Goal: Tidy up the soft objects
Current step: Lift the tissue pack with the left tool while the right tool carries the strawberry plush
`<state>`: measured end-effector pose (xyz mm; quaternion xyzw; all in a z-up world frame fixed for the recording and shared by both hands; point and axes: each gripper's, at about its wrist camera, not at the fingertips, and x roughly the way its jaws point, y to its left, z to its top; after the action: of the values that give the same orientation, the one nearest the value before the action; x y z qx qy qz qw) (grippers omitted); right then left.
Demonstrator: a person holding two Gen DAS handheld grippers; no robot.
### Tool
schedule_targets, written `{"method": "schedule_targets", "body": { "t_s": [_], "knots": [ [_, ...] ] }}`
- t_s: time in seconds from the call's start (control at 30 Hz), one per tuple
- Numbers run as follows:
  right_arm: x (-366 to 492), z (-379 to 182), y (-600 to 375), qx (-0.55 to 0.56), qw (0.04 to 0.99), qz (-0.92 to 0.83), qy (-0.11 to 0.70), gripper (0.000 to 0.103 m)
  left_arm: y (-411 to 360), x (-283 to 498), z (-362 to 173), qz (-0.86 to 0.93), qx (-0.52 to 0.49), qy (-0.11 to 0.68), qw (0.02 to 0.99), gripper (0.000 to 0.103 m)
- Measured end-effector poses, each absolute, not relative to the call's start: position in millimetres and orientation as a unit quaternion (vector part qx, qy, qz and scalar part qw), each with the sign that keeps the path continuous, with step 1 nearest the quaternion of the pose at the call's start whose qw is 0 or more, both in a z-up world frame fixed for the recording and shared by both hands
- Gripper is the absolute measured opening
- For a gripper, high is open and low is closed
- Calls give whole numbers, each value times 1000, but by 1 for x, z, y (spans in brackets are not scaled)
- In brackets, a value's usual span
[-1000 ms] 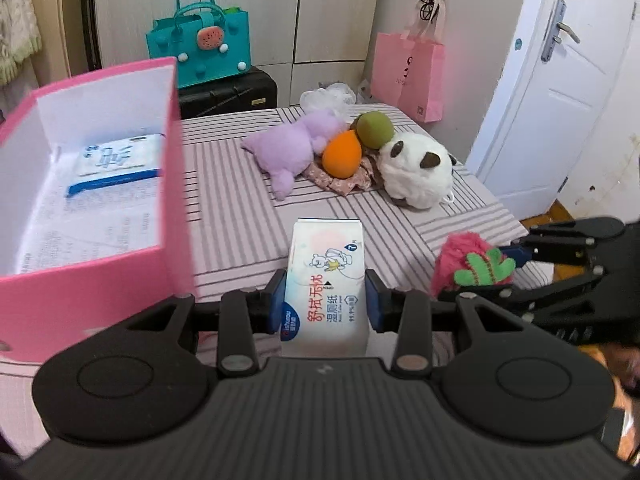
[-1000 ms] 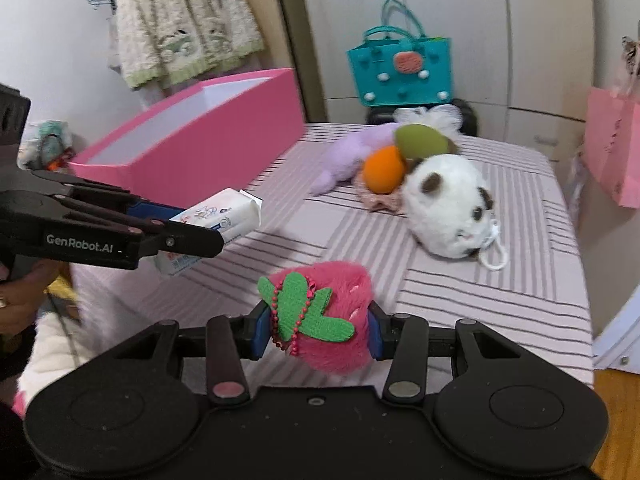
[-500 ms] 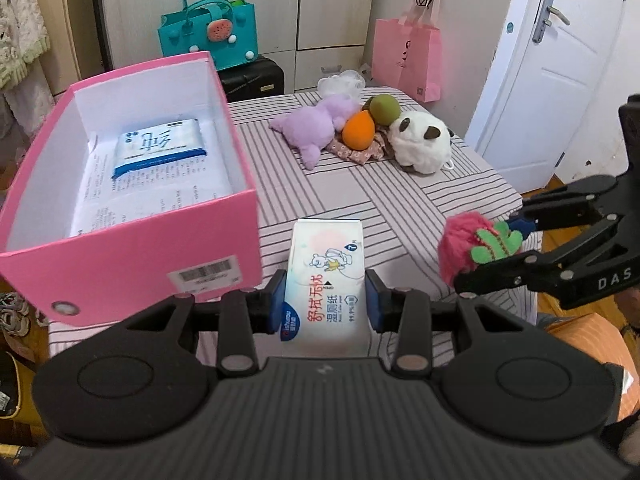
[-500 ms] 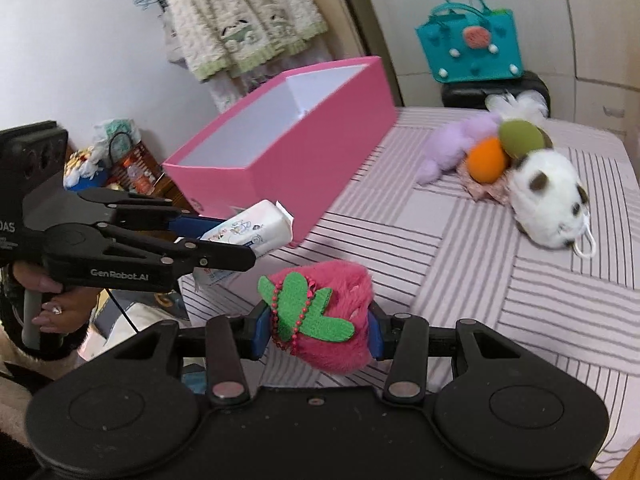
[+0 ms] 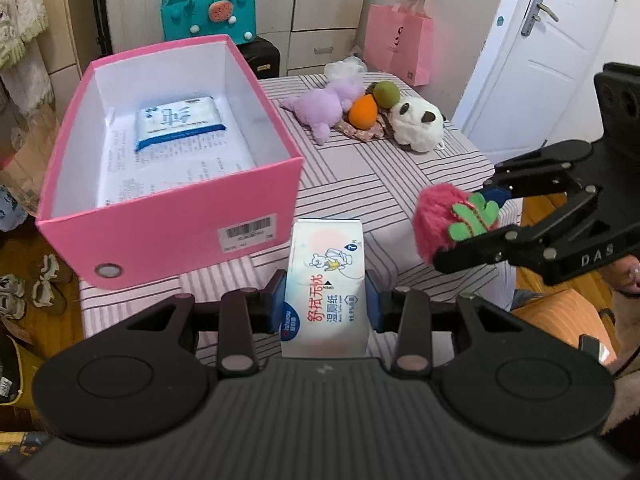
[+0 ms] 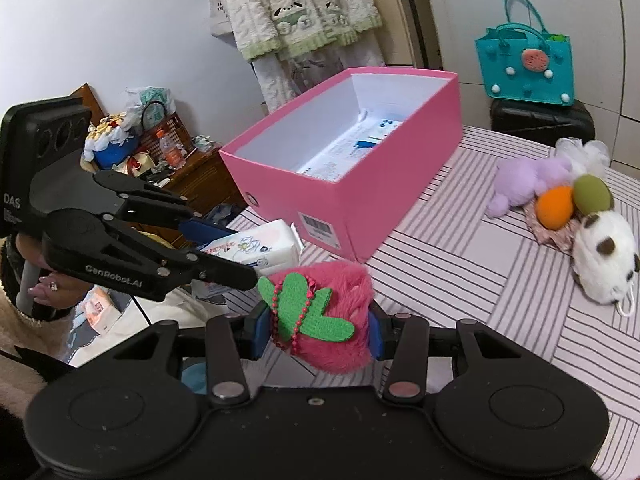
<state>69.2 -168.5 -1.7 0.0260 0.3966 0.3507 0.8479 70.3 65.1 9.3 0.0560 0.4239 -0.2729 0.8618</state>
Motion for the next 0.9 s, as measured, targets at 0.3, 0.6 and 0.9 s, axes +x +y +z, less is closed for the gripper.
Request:
{"method": "schedule_targets", "body": {
  "t_s": [0.3,0.6,0.9],
  "knots": [
    [83,16,-156,50,830,385,401,51,92,74,36,-275,46,396,875,38],
    [107,38,-139,9,852,374,367,51,108,110,55,-256,49,362,895,38],
    [159,57,-112,-61,877,364,307,52,107,182,51,-217,63,379,897,38]
  ]
}}
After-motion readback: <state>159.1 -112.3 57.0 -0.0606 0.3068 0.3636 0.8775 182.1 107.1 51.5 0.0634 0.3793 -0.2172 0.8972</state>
